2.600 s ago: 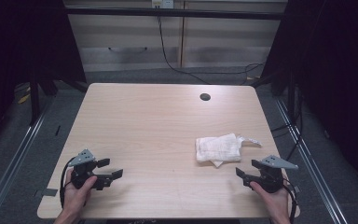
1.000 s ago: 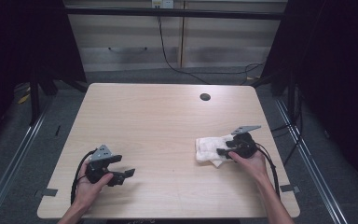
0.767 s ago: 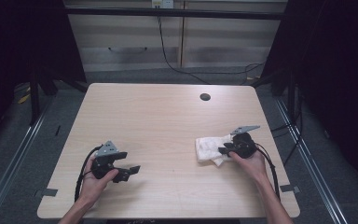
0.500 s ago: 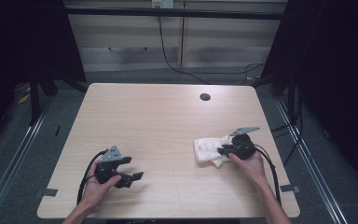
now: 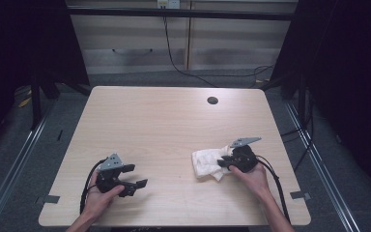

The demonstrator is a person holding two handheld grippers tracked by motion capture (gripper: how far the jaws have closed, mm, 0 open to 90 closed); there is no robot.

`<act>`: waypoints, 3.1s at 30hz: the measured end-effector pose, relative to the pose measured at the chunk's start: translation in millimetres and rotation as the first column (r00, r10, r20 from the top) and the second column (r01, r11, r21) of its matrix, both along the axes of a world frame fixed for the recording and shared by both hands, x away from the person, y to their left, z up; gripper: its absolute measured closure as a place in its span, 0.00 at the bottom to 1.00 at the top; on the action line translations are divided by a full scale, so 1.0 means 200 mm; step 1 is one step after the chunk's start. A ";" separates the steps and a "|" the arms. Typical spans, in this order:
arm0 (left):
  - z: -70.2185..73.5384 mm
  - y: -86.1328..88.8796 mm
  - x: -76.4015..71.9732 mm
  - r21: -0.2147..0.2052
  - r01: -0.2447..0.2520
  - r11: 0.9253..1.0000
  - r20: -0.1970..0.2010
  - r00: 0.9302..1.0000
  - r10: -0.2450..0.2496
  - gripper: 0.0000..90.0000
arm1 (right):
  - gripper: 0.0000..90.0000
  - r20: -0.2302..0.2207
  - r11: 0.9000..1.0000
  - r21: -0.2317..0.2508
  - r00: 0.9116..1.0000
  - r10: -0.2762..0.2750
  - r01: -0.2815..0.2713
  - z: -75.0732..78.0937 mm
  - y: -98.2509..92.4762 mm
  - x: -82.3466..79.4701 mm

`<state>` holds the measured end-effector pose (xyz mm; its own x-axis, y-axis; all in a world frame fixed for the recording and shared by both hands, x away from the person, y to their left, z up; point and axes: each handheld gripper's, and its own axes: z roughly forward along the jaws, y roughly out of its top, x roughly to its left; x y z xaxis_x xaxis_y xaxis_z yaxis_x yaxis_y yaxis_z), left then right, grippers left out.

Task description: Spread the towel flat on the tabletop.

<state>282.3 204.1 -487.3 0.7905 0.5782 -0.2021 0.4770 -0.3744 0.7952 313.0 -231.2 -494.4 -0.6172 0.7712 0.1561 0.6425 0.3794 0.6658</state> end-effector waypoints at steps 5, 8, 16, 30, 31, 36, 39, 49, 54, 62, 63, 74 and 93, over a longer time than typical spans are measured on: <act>0.00 0.00 0.01 0.023 -0.001 1.000 0.019 1.000 0.000 0.22 | 0.84 -0.001 1.000 0.013 1.000 0.012 -0.012 0.00 0.04 -0.02; 0.00 -0.01 0.01 0.033 0.005 0.999 0.023 1.000 -0.006 0.22 | 0.84 -0.003 1.000 0.011 1.000 0.023 -0.023 0.00 0.07 -0.03; 0.01 -0.03 0.02 0.042 0.013 0.999 0.041 0.999 -0.015 0.24 | 0.84 -0.005 0.998 0.017 0.998 0.063 -0.063 0.00 0.19 -0.05; 0.02 -0.06 -0.01 0.052 0.016 0.999 0.055 0.998 -0.019 0.30 | 0.84 0.019 0.990 0.006 0.989 0.144 -0.144 0.00 0.51 -0.06; 0.03 -0.06 -0.02 0.054 0.022 0.998 0.055 0.998 -0.025 0.30 | 0.84 0.015 0.988 0.006 0.988 0.152 -0.152 0.00 0.53 -0.07; 0.04 -0.10 -0.02 0.051 0.051 0.997 0.066 0.996 -0.054 0.33 | 0.74 0.018 0.982 0.018 0.982 0.187 -0.187 0.01 0.58 -0.08; 0.07 -0.12 -0.04 0.047 0.065 0.997 0.082 0.994 -0.069 0.33 | 0.66 0.040 0.978 0.055 0.979 0.198 -0.200 0.06 0.55 -0.09; 0.13 -0.30 -0.02 0.070 0.096 0.993 0.097 0.990 -0.103 0.38 | 0.62 0.080 0.984 0.105 0.987 0.137 -0.145 0.17 0.25 -0.17; 0.06 -0.33 0.02 0.103 0.081 0.991 0.068 0.994 -0.089 0.49 | 0.61 0.052 0.981 0.078 0.984 0.173 -0.176 0.07 0.23 -0.20; 0.00 -0.30 0.04 0.130 0.107 0.986 0.019 0.994 -0.110 0.92 | 0.60 0.035 0.972 0.057 0.973 0.226 -0.228 0.03 0.31 -0.21; -0.01 -0.30 0.04 0.139 0.107 0.984 0.018 0.994 -0.111 0.93 | 0.60 0.034 0.973 0.048 0.974 0.225 -0.226 0.02 0.31 -0.21; -0.03 -0.29 0.05 0.145 0.115 0.983 0.009 0.993 -0.117 0.96 | 0.95 0.046 0.968 0.023 0.968 0.247 -0.248 0.01 0.31 -0.23; 0.13 -0.23 0.05 0.057 0.112 0.992 0.086 0.989 -0.117 0.99 | 0.99 0.198 0.958 0.145 0.956 0.217 -0.248 0.38 0.34 -0.23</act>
<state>292.4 157.4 -461.5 0.8655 0.4908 -0.0998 0.3566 -0.4639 0.8109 266.2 -164.1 -419.1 -0.8057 0.5752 0.1410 0.4150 0.3785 0.8274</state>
